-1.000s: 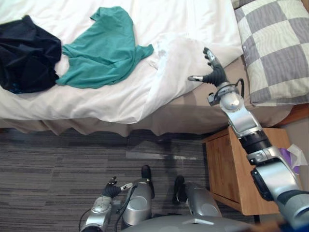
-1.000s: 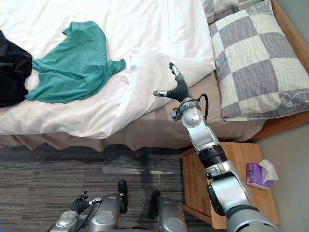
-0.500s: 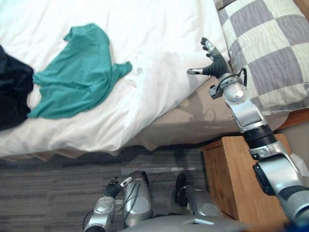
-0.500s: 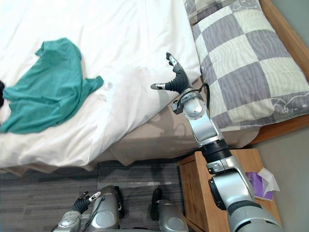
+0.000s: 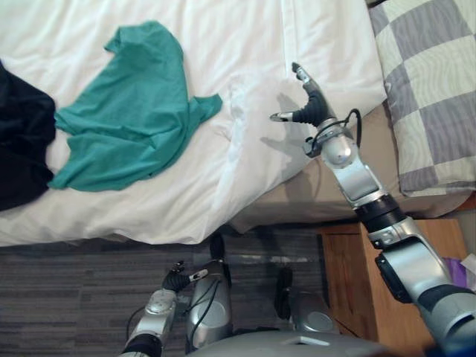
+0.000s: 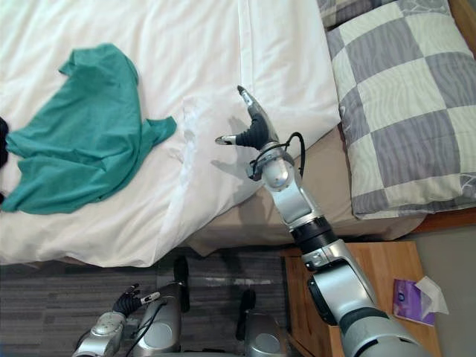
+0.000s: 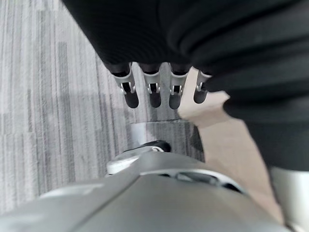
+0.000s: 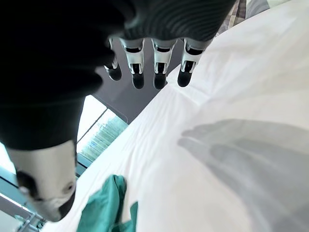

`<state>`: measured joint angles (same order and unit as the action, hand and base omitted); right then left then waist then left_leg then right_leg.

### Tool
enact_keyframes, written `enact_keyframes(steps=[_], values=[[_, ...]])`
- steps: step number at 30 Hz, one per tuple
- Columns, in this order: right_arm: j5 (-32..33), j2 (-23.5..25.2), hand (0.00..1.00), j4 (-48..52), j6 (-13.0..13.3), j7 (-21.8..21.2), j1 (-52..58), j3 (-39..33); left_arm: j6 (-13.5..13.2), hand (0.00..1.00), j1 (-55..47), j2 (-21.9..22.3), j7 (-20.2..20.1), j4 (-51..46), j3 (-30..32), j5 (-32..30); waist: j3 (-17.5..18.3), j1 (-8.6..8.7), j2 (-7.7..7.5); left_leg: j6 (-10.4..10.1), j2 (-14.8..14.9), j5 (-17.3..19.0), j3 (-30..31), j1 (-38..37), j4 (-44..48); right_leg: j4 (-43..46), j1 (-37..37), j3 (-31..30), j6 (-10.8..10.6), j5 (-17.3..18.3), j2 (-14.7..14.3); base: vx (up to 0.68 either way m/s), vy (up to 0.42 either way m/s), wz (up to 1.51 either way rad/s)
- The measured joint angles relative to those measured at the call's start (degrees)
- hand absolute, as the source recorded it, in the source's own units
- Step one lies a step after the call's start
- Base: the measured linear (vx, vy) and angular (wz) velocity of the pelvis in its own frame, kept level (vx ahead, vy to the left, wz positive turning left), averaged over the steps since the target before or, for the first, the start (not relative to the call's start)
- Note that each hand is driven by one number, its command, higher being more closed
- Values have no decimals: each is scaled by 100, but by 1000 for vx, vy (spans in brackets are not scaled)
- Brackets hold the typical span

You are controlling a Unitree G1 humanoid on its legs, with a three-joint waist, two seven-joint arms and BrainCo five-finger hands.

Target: Tidy the bed and pick cloth on bed and put in laundry

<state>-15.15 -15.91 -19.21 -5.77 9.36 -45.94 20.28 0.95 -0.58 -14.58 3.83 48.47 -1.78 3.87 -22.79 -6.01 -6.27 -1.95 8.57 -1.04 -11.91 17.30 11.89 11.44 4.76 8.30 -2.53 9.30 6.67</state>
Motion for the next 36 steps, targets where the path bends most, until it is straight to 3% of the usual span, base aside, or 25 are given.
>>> enact_keyframes(steps=[3, 6, 15, 16, 21, 27, 36], values=[[-153, 29, 0, -303, -45, 119, -337, 229, -2, 0, 203, 9, 144, 6, 39, 0, -193, -128, -19, 52, 59, -106, 43, 207, -4, -92, 128, 49, 13, -106, -83, -10, -14, 10], [-213, 94, 0, -325, -102, 305, -515, 286, -15, 0, 266, 28, 159, 5, 135, -1, -233, -139, -28, 59, 84, -141, 138, 432, 18, -97, 282, 145, 6, -136, -100, 2, -7, 17], [-362, 180, 0, -730, -555, 674, -1195, 297, -39, 0, 613, 61, 312, 10, 248, 0, -321, -252, -31, 35, 131, -324, 204, 1022, -124, -159, 882, 155, 46, -300, -193, 0, 0, 1], [-362, 175, 100, -744, -585, 673, -1241, 297, -39, 0, 635, 62, 326, 10, 248, 1, -345, -246, -29, 64, 132, -369, 213, 1032, -150, -162, 900, 157, 51, -302, -201, -15, -11, 5], [-316, 95, 100, -757, -769, 615, -1334, 296, -72, 0, 704, 160, 374, 7, 374, 16, -420, -233, 1, 46, 154, -473, 257, 1284, -179, -60, 1206, 173, 111, -293, -262, -4, -2, 1], [-66, -50, 100, -758, -760, 783, -1280, 292, -156, 0, 730, 189, 407, 2, 392, 16, -444, -161, 41, 61, 147, -535, 211, 1252, -281, 1, 1279, 133, 145, -269, -246, 2, 1, -1], [832, 38, 100, -755, -157, 997, -486, -9, -172, 0, 713, 251, 539, -292, 342, 177, -446, -151, 20, 23, 119, -700, -186, 358, -897, -375, 704, -157, 113, -402, -243, 39, -23, -16]])
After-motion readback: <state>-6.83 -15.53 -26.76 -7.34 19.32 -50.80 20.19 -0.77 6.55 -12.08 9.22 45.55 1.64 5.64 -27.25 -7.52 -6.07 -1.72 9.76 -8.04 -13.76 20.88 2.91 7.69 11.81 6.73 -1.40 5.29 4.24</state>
